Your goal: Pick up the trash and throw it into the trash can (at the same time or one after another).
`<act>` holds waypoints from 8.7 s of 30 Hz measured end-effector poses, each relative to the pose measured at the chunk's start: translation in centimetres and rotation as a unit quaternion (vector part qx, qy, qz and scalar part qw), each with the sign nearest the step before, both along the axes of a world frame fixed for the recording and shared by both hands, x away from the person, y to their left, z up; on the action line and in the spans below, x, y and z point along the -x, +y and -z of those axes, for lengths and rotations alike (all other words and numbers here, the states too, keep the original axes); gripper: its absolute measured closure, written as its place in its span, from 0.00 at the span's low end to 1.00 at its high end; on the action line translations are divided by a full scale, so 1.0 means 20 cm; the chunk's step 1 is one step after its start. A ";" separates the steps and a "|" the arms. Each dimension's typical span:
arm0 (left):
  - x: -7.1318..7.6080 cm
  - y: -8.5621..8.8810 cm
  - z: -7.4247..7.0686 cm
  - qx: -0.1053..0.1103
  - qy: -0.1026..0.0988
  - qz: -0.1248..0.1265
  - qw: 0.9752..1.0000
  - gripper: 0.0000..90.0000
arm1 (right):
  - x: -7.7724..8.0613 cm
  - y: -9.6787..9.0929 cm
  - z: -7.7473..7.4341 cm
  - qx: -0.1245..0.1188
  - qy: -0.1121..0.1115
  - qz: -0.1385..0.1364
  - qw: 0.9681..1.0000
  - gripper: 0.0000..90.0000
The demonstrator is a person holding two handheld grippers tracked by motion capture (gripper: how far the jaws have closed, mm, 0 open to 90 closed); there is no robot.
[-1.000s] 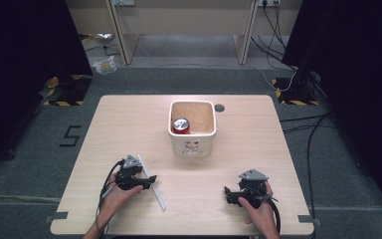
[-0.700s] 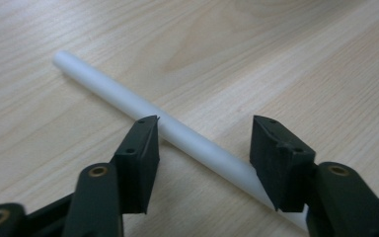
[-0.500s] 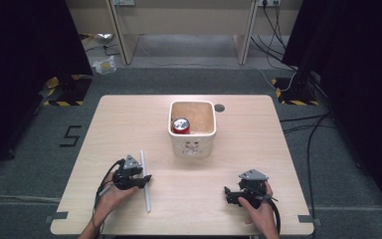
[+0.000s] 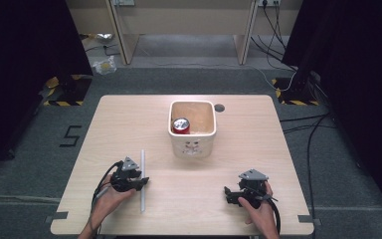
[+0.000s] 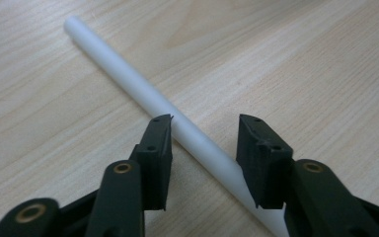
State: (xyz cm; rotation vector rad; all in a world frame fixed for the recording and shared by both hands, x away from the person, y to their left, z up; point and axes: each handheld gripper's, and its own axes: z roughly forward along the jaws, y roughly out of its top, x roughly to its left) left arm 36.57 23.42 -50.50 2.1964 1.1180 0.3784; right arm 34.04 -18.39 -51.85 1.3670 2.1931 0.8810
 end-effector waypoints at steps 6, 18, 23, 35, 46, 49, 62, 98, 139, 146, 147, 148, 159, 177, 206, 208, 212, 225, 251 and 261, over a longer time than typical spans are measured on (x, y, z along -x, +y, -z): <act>-0.01 0.03 -0.01 -0.004 0.004 0.006 1.000 0.77 | 0.00 0.00 0.00 0.000 -0.001 -0.001 1.000 0.00; -0.03 0.04 -0.01 -0.004 0.011 0.007 1.000 0.78 | 0.00 0.00 0.00 0.000 0.000 0.000 1.000 0.00; -0.03 0.03 -0.01 -0.005 0.006 0.008 1.000 0.83 | 0.00 0.00 0.00 0.000 0.000 0.000 1.000 0.00; -0.05 0.05 0.00 0.014 0.009 0.005 1.000 0.88 | 0.00 0.00 0.00 0.000 -0.001 -0.001 1.000 0.00; -0.07 0.14 -0.16 0.062 -0.018 -0.003 0.998 0.88 | 0.00 0.00 0.00 0.000 0.000 -0.001 1.000 0.00; -0.07 0.16 -0.18 0.066 -0.024 -0.005 0.997 0.88 | 0.00 0.00 0.00 0.000 -0.001 -0.001 1.000 0.00; -0.10 0.18 -0.36 0.084 -0.065 -0.004 0.994 0.88 | 0.00 0.00 0.00 0.000 0.000 -0.001 1.000 0.00; -0.29 -0.18 -0.76 0.081 -0.110 0.083 0.987 0.88 | 0.00 0.00 0.00 0.000 0.000 -0.001 1.000 0.00; -0.49 -0.61 -0.74 0.032 -0.065 0.113 0.991 0.88 | 0.00 0.00 0.00 0.000 -0.001 -0.002 1.000 0.00; -0.50 -0.63 -0.73 0.023 -0.064 0.109 0.992 0.88 | 0.00 0.00 0.00 0.000 -0.002 -0.002 1.000 0.00; -0.50 -0.64 -0.73 0.018 -0.065 0.107 0.992 0.88 | 0.00 0.00 0.00 0.000 -0.001 -0.002 1.000 0.00; -0.50 -0.64 -0.73 0.018 -0.065 0.107 0.992 0.88 | 0.00 0.00 0.00 0.000 -0.001 -0.002 1.000 0.00; -0.52 -0.65 -0.74 0.007 -0.065 0.102 0.993 0.87 | 0.00 0.00 0.00 -0.002 0.000 -0.006 1.000 0.00; -0.50 -0.70 -0.74 -0.016 -0.061 0.110 0.992 0.87 | 0.00 0.00 0.00 -0.002 -0.001 -0.008 1.000 0.00; -0.51 -0.73 -0.78 -0.059 -0.063 0.095 0.992 0.88 | 0.00 0.00 0.00 -0.002 -0.001 -0.012 1.000 0.00; -0.51 -0.73 -0.79 -0.060 -0.066 0.093 0.992 0.88 | 0.00 0.00 0.00 -0.002 -0.001 -0.012 1.000 0.00; -0.50 -0.72 -0.81 -0.062 -0.069 0.093 0.991 0.87 | 0.00 0.00 0.00 -0.002 -0.001 -0.012 1.000 0.00; -0.50 -0.76 -0.80 -0.069 -0.063 0.099 0.991 0.84 | 0.00 0.00 0.00 -0.003 0.000 -0.012 1.000 0.00; -0.42 -0.64 -0.92 0.030 -0.091 0.092 0.991 0.45 | 0.00 0.00 0.00 -0.002 -0.001 -0.012 1.000 0.00; -0.36 -0.48 -0.94 0.049 -0.099 0.080 0.991 0.42 | 0.00 0.00 0.00 -0.001 -0.001 -0.012 1.000 0.00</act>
